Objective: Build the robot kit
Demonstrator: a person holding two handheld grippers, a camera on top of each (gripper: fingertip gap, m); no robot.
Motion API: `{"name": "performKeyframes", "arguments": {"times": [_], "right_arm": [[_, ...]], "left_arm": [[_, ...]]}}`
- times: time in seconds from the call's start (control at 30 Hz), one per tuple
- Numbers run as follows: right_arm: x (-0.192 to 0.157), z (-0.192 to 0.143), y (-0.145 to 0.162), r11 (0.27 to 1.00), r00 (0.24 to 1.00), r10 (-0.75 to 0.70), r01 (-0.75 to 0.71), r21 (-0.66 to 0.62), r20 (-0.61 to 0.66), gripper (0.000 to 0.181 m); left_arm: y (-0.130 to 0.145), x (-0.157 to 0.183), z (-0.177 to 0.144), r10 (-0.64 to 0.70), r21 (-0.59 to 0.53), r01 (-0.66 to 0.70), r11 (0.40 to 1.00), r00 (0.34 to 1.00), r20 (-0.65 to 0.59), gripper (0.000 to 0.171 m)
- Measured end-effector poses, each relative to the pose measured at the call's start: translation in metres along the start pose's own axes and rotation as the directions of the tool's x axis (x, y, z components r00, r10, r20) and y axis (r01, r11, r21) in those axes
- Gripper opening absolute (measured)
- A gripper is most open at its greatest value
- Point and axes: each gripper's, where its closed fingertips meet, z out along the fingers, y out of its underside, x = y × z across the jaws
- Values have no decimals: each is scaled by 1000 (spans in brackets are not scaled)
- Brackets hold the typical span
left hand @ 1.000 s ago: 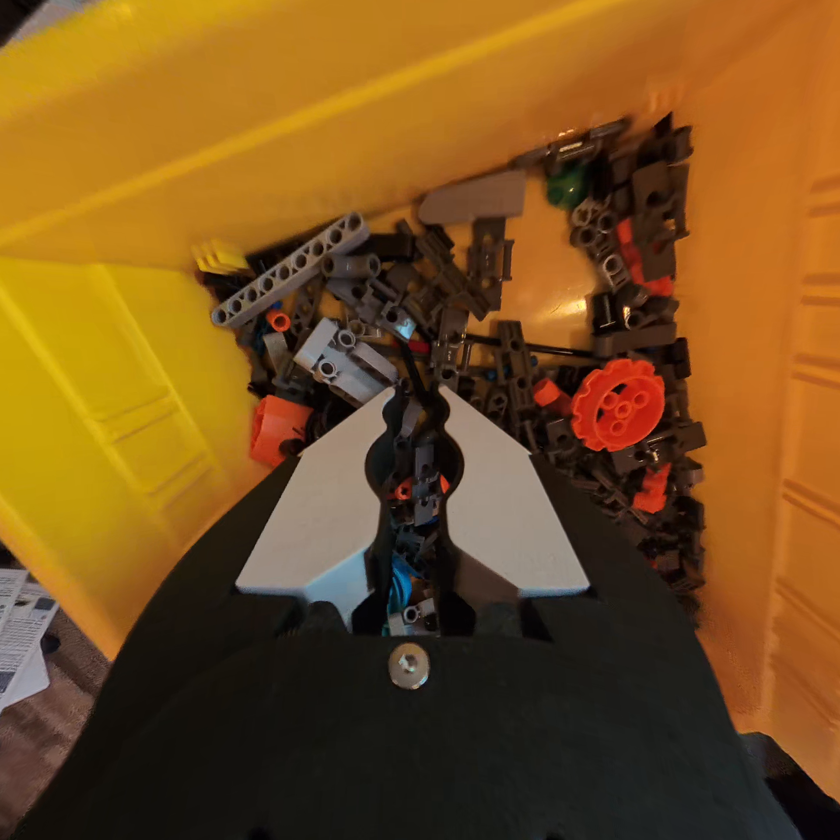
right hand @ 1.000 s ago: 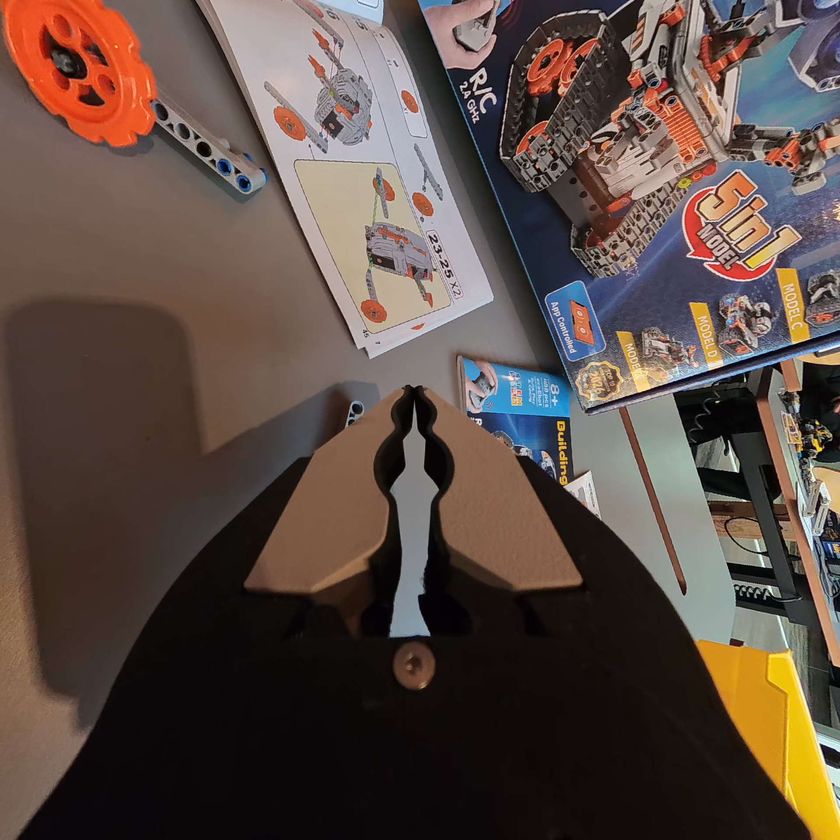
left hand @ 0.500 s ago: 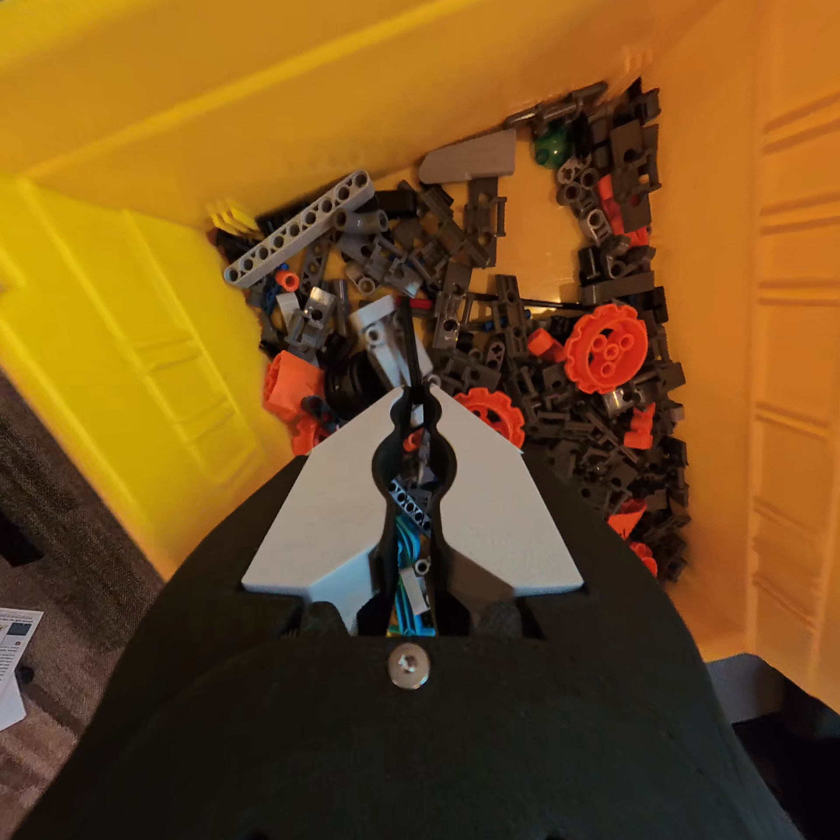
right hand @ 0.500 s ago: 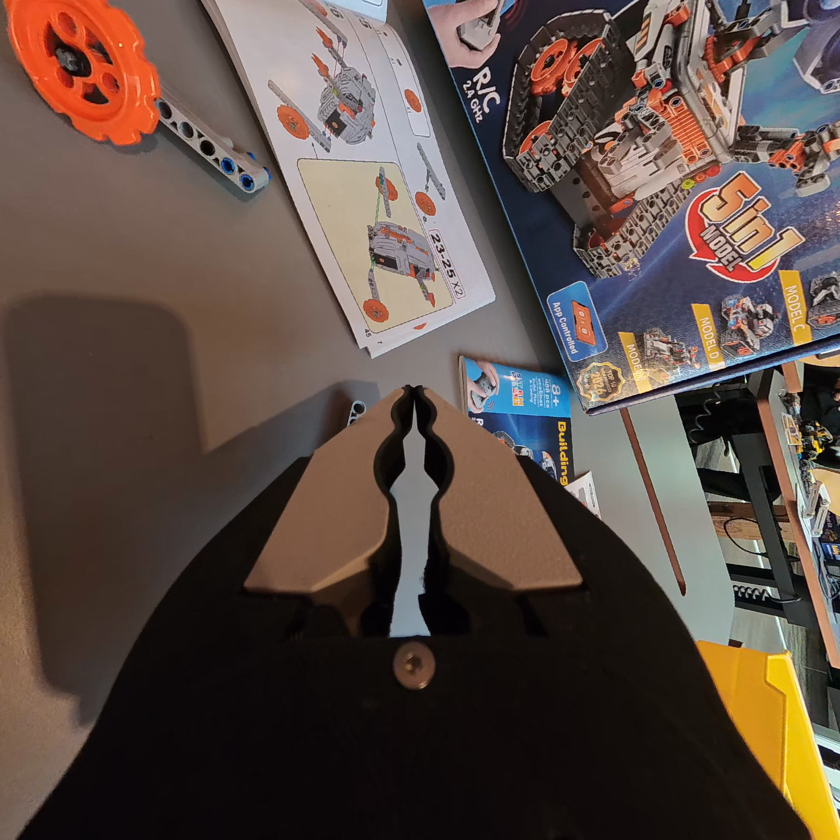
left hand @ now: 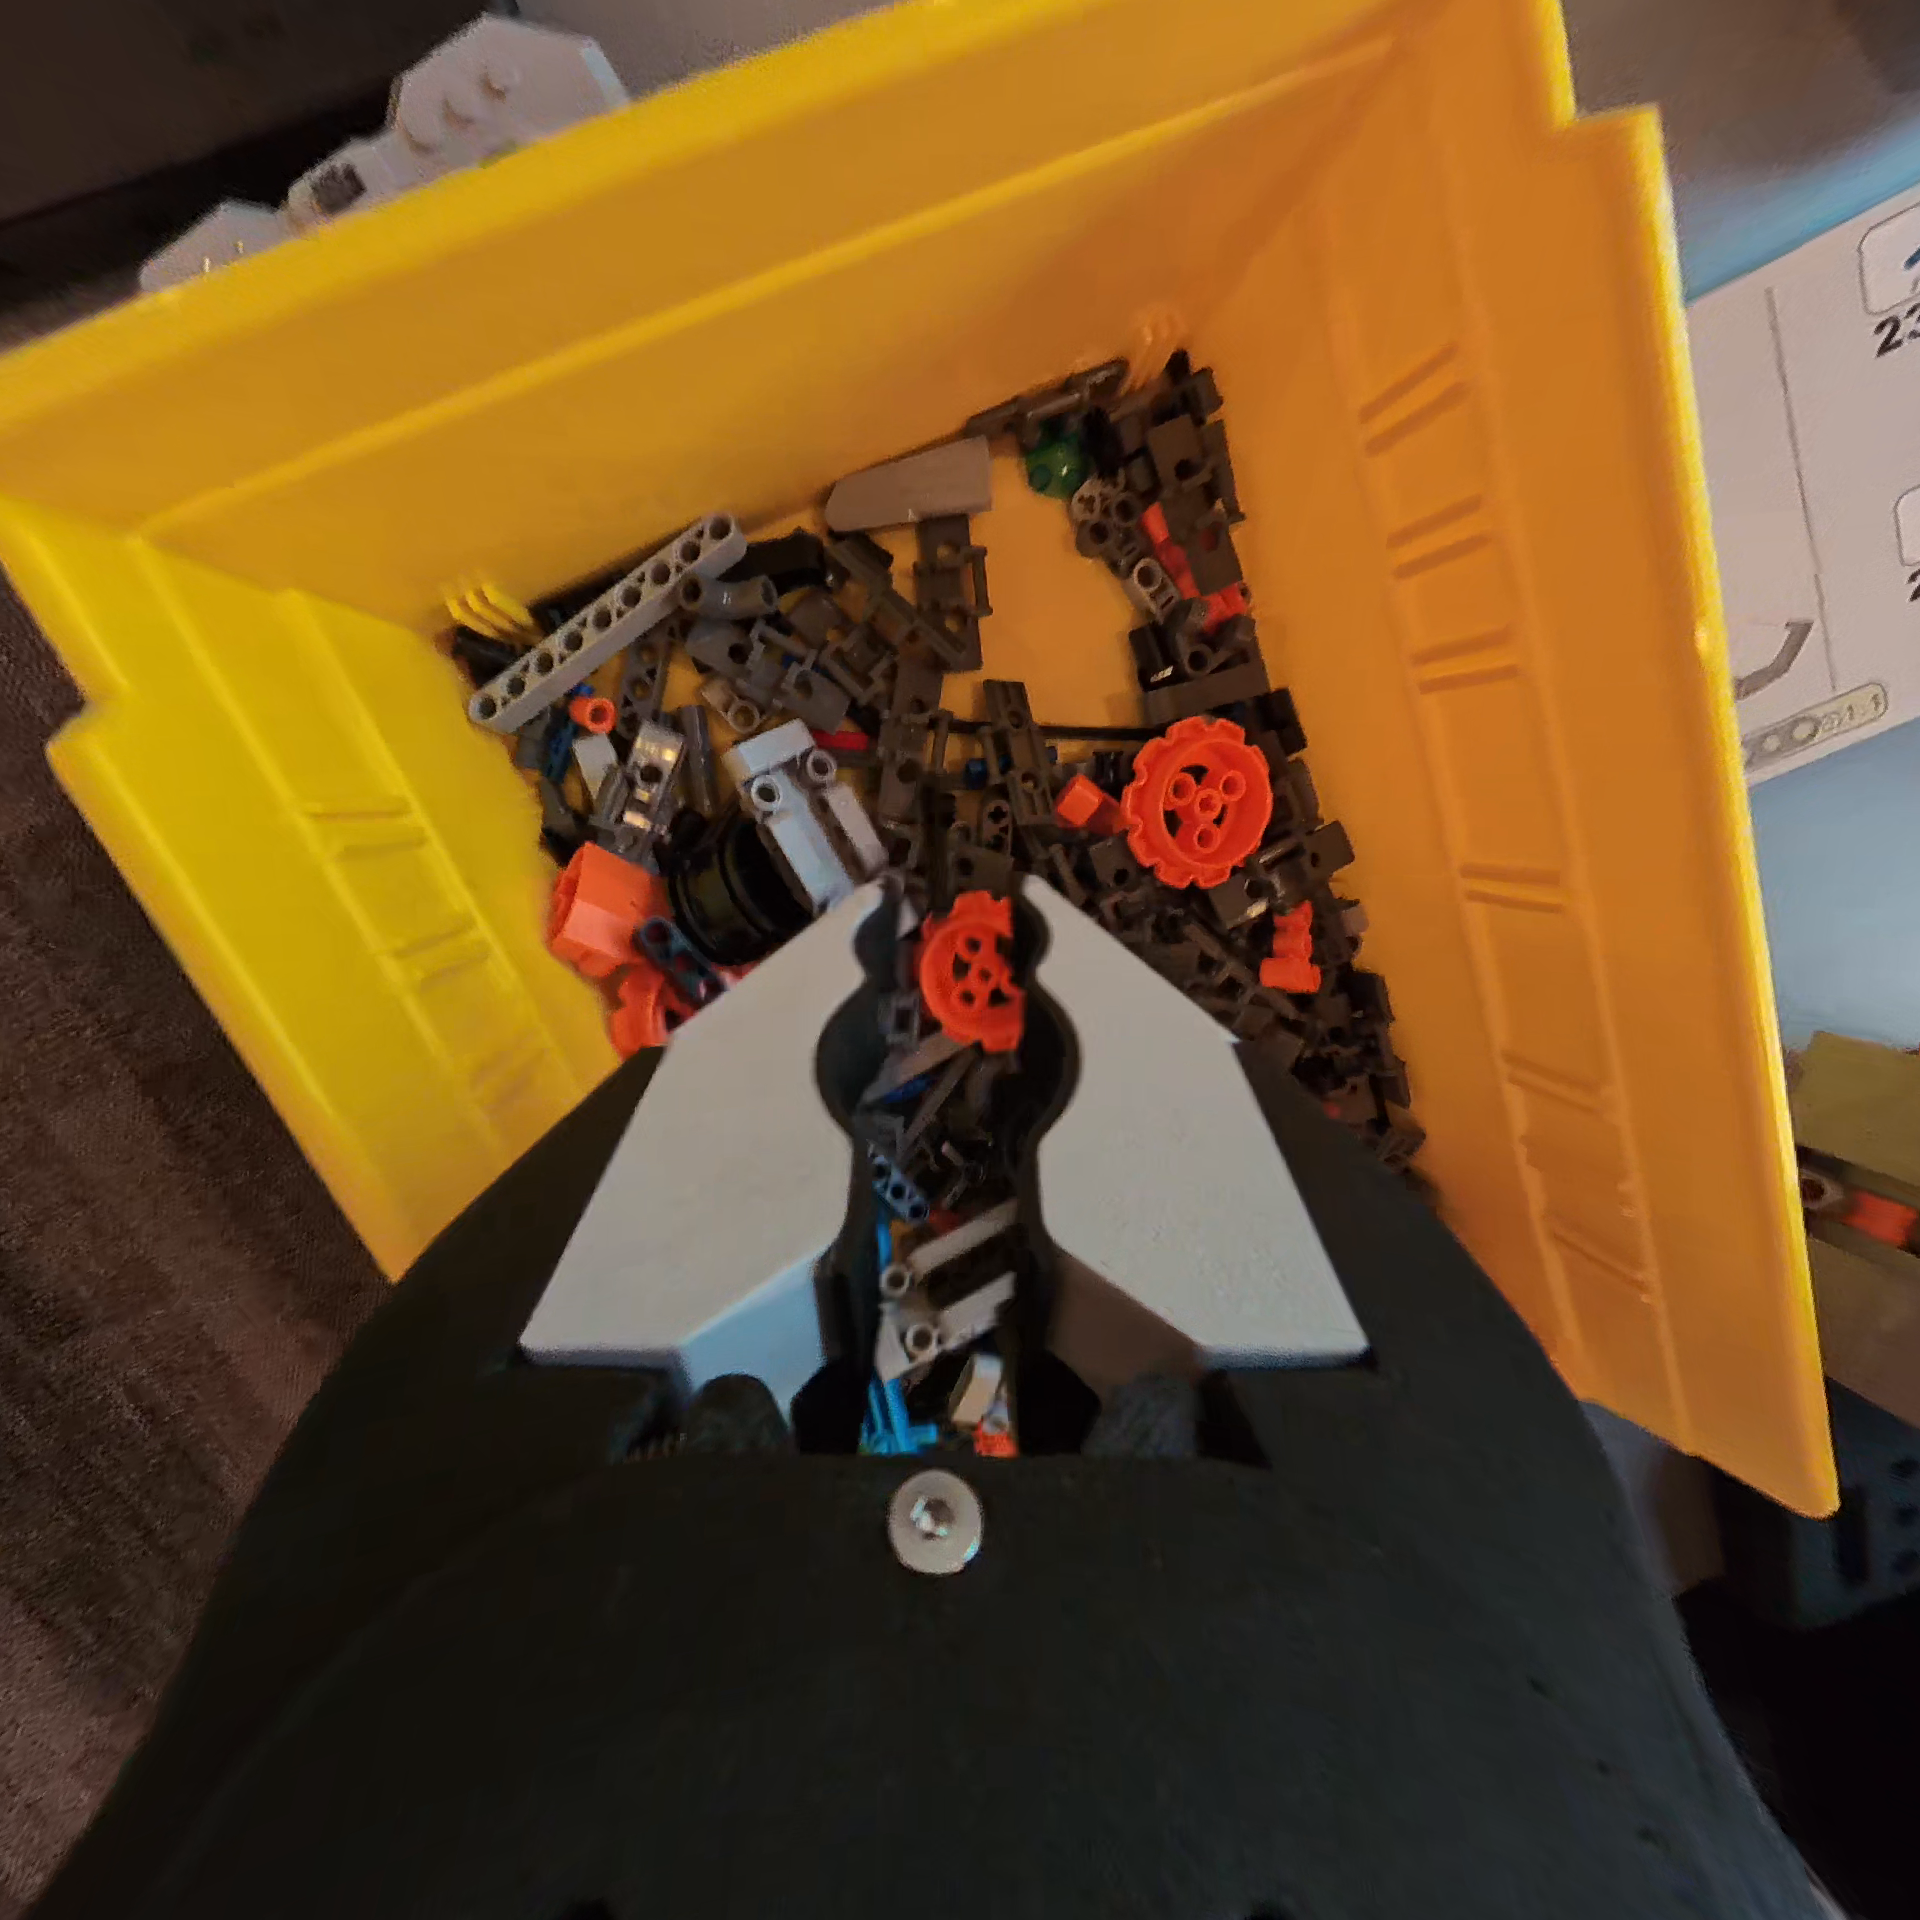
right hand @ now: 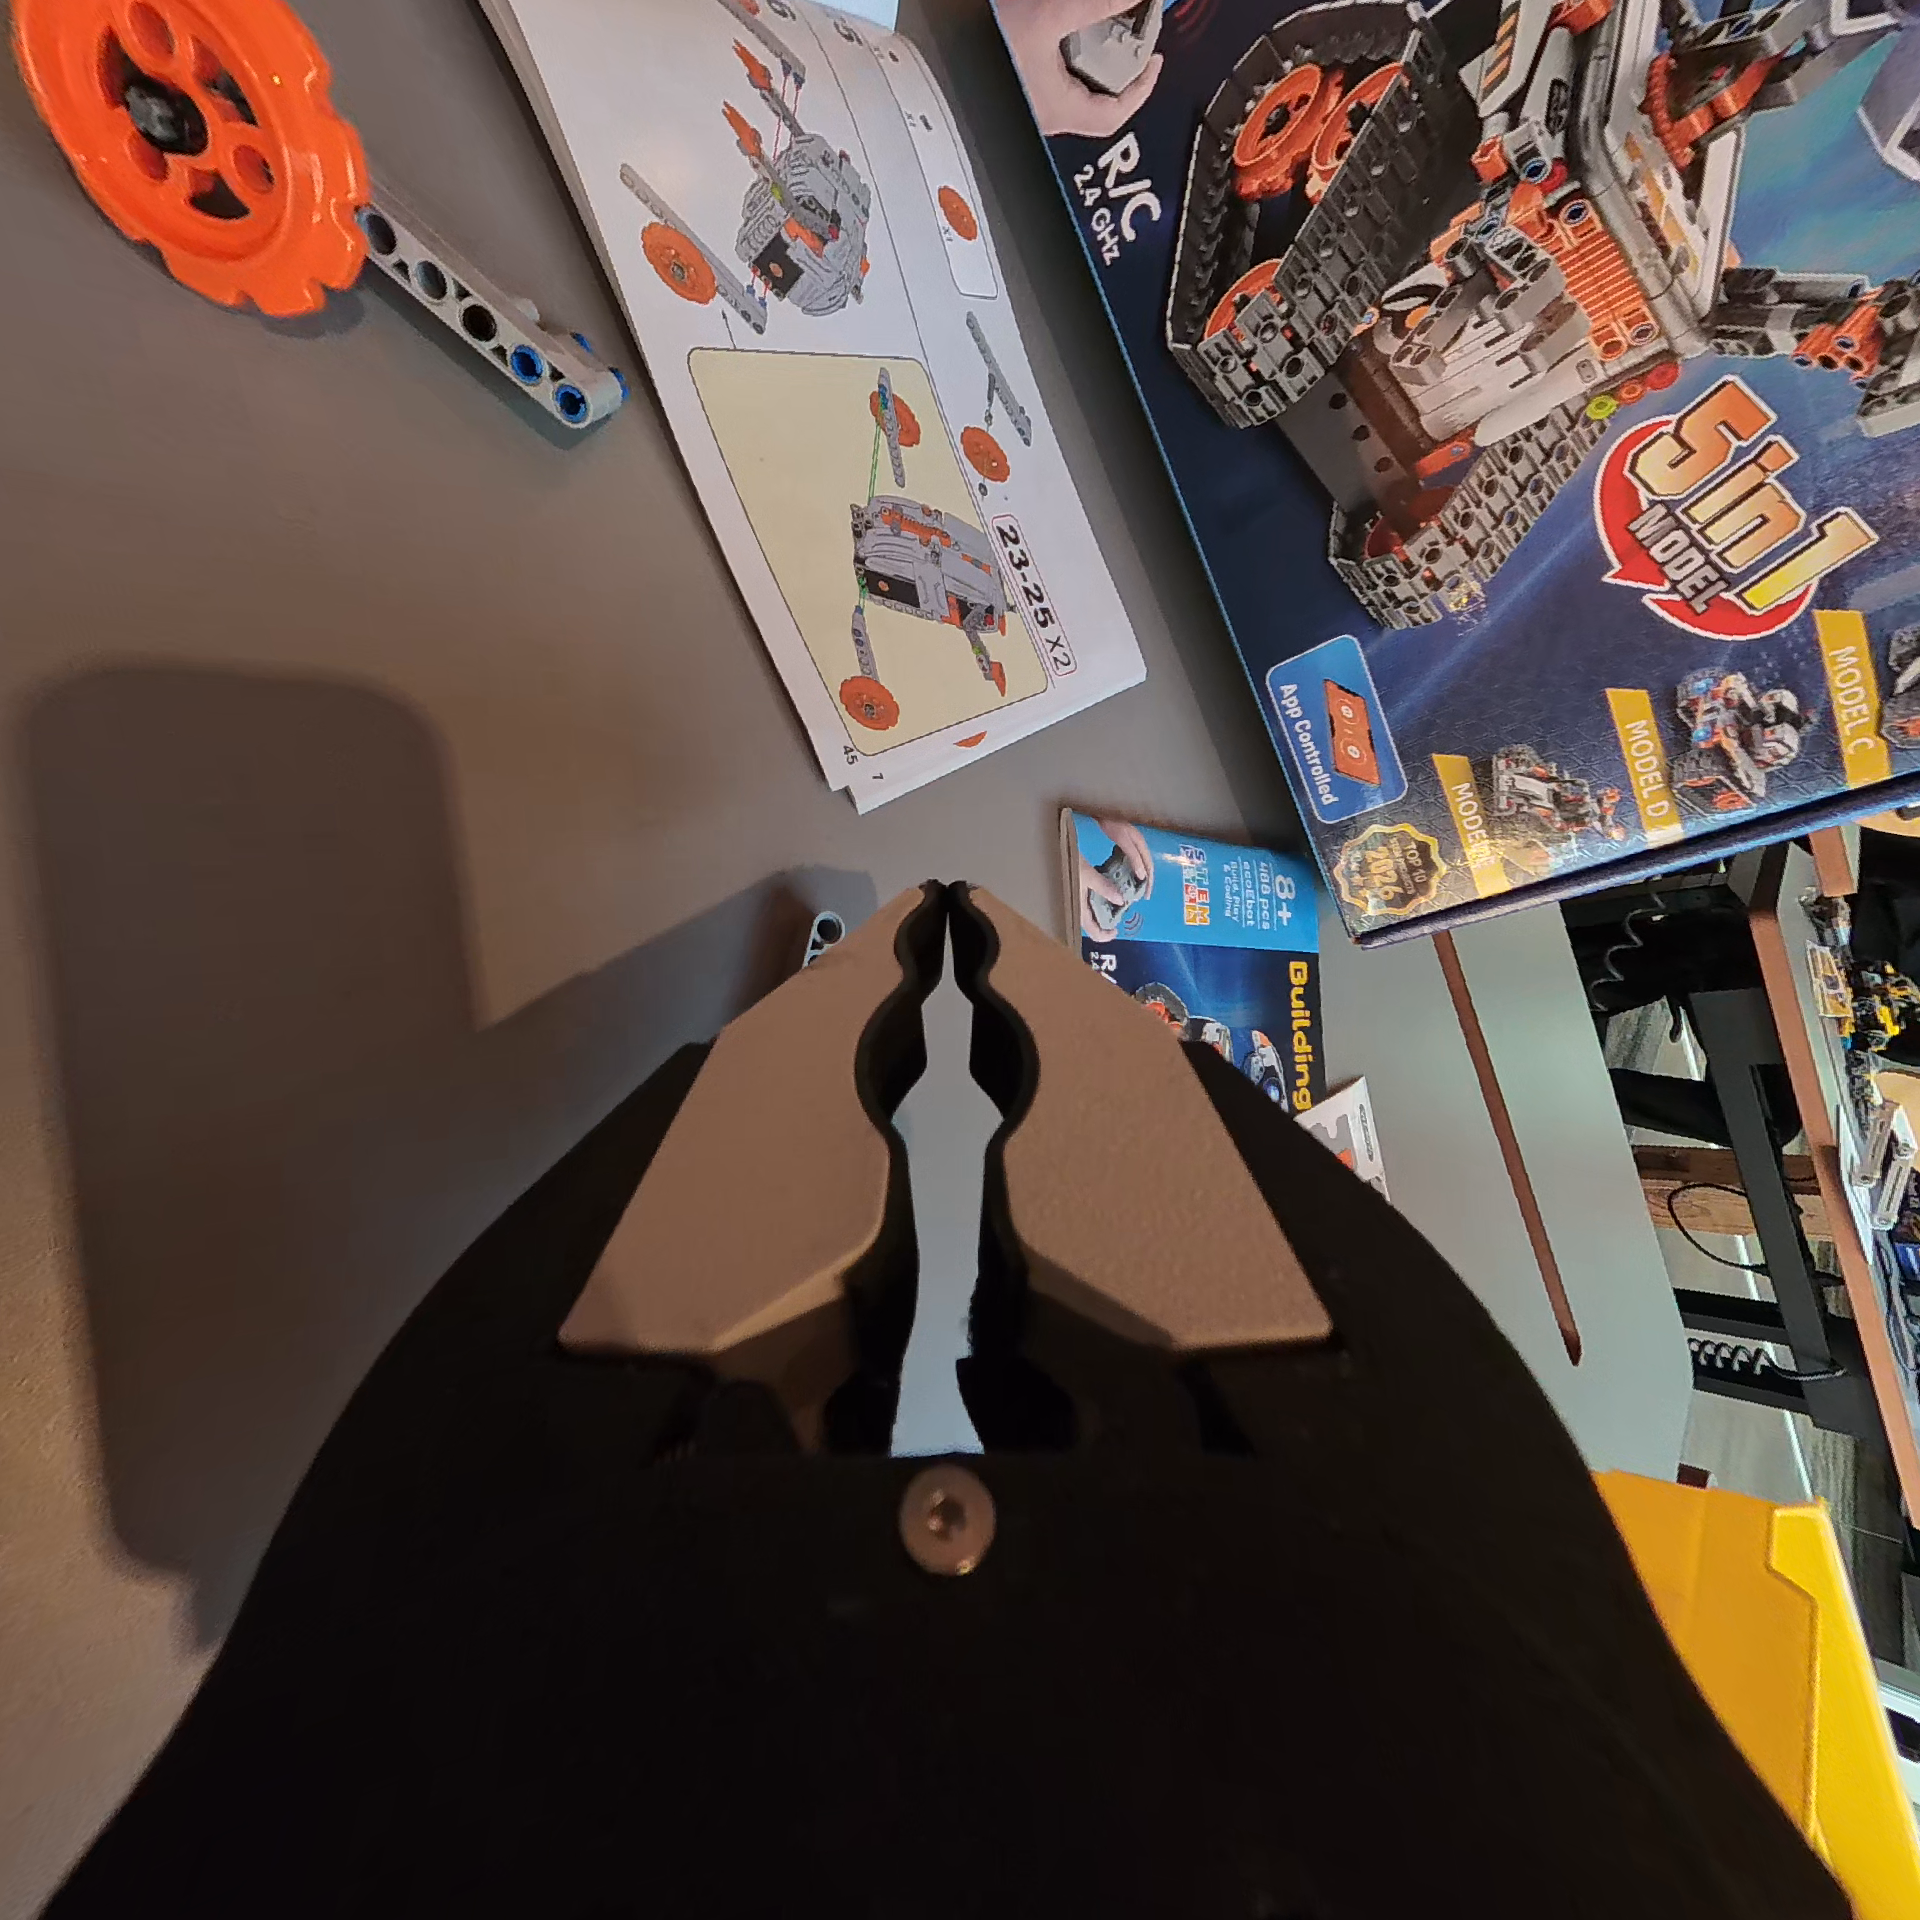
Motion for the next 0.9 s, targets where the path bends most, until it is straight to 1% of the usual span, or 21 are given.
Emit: {"name": "performKeyframes", "arguments": {"times": [0.03, 0.13, 0.2, 0.23, 0.27, 0.3, 0.33, 0.37, 0.43, 0.5, 0.6, 0.67, 0.7, 0.8, 0.87, 0.9], "right_arm": [[0, 1, 0, 1000, 1000, -1, 1, -2, 2, 0], [-1, 2, 1, 1000, 1000, 1, -1, -6, 5, 0], [-1, 3, 2, 1000, 1000, 4, -4, -8, 6, 0], [-1, 3, 3, 1000, 1000, 5, -5, -9, 7, 0], [-1, 3, 3, 1000, 1000, 6, -6, -10, 7, 0], [-1, 4, 4, 1000, 1000, 8, -8, -11, 7, 0], [-1, 4, 4, 1000, 1000, 11, -11, -11, 9, 0], [-1, 5, 5, 1000, 1000, 13, -13, -12, 10, 0], [0, 5, 6, 1000, 1000, 15, -15, -17, 11, 0], [0, 5, 7, 1000, 1000, 16, -16, -17, 11, 0], [0, 5, 7, 1000, 1000, 18, -18, -17, 9, 0], [0, 6, 7, 1000, 1000, 18, -17, -18, 8, 0], [0, 6, 7, 1000, 1000, 19, -19, -18, 9, 0], [0, 7, 9, 1000, 1000, 21, -20, -22, 12, 0], [-1, 8, 9, 999, 1000, 22, -21, -24, 15, 0], [-1, 8, 10, 999, 1000, 22, -22, -27, 17, 0]], "left_arm": [[-6, 3, 3, 1, 15, -1, 1000, 1000, -10, 29], [-20, 20, 17, 52, 41, -49, 998, 996, -72, 31], [-20, 26, 34, 82, -2, -82, 997, 993, -85, 35], [-19, 23, 42, 96, -31, -98, 995, 994, -58, 40], [-18, 16, 50, 117, -55, -117, 992, 993, -5, 45], [-18, 8, 56, 136, -78, -132, 988, 989, 55, 46], [-17, 1, 60, 151, -99, -141, 985, 983, 100, 46], [-15, -2, 63, 163, -115, -150, 982, 979, 118, 45], [-16, -1, 64, 175, -111, -163, 980, 978, 114, 41], [-12, -10, 61, 184, -132, -164, 978, 971, 155, 38], [-3, -29, 55, 165, -167, -129, 977, 961, 224, 35], [0, -40, 50, 141, -167, -99, 981, 954, 265, 28], [-1, -44, 47, 135, -159, -93, 983, 951, 279, 28], [-4, -46, 40, 129, -131, -93, 987, 948, 292, 25], [-10, -32, 40, 166, -94, -148, 985, 959, 231, 25], [-14, -20, 42, 211, -76, -200, 977, 960, 183, 26]]}}
